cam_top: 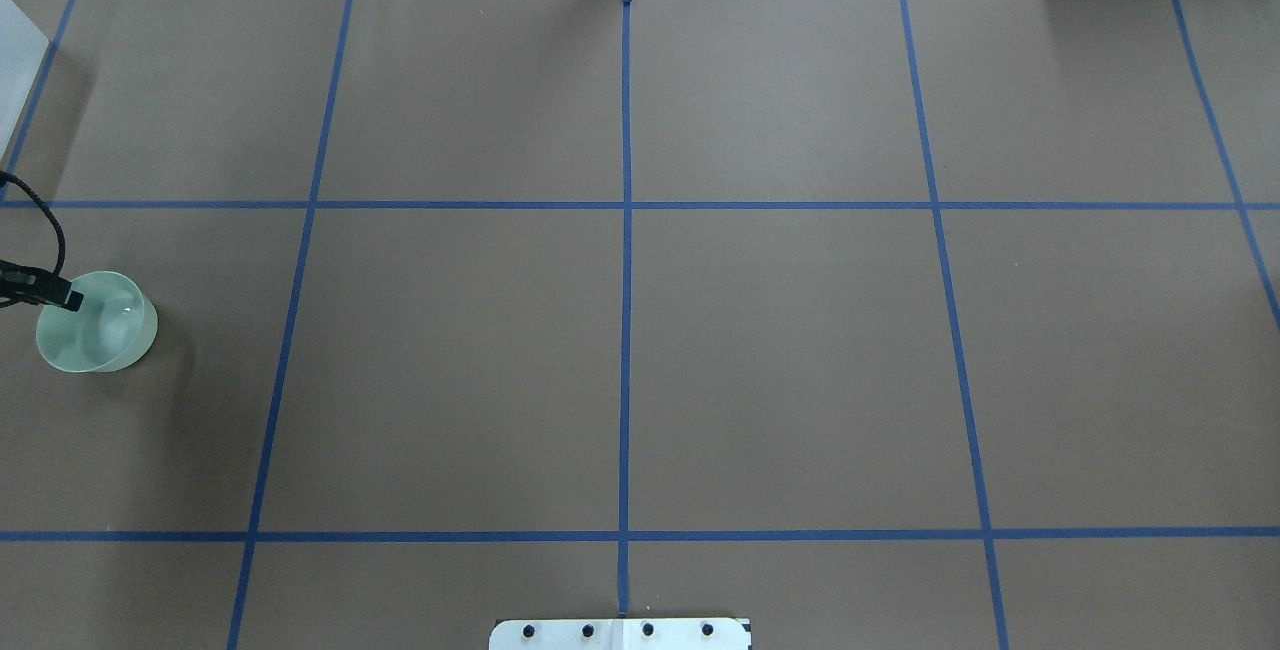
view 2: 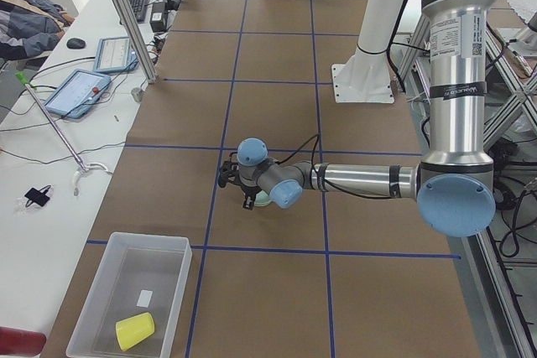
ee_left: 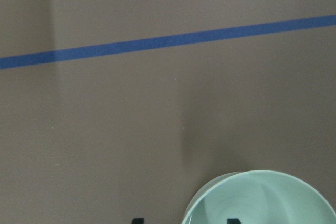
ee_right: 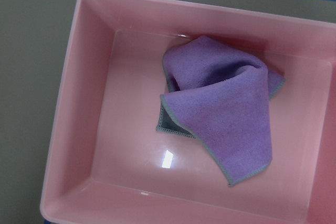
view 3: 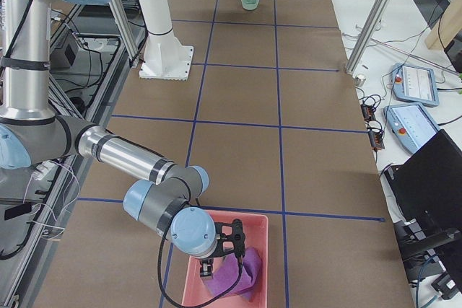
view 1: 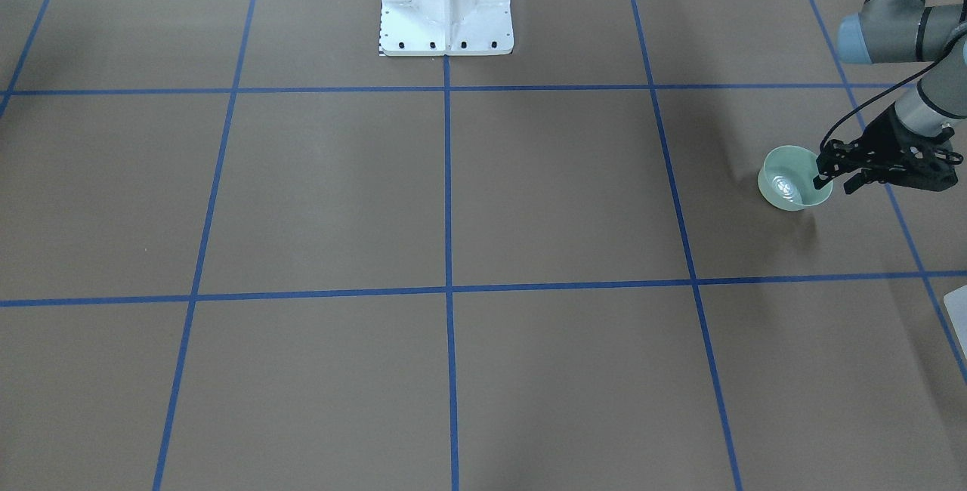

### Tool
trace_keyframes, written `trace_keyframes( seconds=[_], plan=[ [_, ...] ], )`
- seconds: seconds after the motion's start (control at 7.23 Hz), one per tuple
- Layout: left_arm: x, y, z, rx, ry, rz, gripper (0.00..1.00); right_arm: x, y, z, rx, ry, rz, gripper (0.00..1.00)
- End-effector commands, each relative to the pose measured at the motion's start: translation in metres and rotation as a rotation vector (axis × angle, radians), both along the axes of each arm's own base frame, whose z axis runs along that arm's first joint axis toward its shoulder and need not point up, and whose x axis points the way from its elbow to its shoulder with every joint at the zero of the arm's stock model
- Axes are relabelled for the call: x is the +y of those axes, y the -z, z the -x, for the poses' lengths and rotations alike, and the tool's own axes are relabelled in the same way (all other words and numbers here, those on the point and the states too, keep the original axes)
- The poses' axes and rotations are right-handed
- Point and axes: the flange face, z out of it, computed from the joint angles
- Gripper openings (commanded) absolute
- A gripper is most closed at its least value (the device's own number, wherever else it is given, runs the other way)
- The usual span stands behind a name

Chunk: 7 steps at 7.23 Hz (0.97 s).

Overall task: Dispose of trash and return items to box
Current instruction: 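Reach the left gripper to the pale green bowl and grasp its rim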

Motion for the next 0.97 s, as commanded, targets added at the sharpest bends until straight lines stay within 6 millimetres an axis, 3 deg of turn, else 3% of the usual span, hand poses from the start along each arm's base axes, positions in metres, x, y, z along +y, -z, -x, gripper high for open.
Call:
trace_keyframes(
  seconds=[0.0,0.14,0.42,0.55,0.69,0.83],
  plan=[
    [0.001,-0.009,-0.009,0.0,-0.009,-0.01,0.38,0.0,0.0,0.0,-0.001,-0.001,0.0,1.0],
    [0.0,-0.006,-0.01,0.004,-0.007,-0.01,0.0,0.0,0.0,0.0,-0.001,-0.001,0.0,1.0],
    [-0.002,0.001,-0.011,0.019,-0.014,-0.016,0.0,-0.003,0.005,-0.001,0.001,-0.001,-0.011,1.0],
    [0.0,0.014,-0.009,0.06,-0.039,-0.016,0.0,-0.003,0.006,-0.001,0.003,-0.001,-0.012,1.0],
    [-0.008,0.016,0.023,0.117,-0.043,0.013,0.0,-0.003,0.007,-0.001,0.004,-0.001,-0.015,1.0],
    [-0.032,0.021,0.047,0.089,-0.055,-0.024,0.0,-0.003,0.007,-0.001,0.005,0.0,-0.013,1.0]
  ],
)
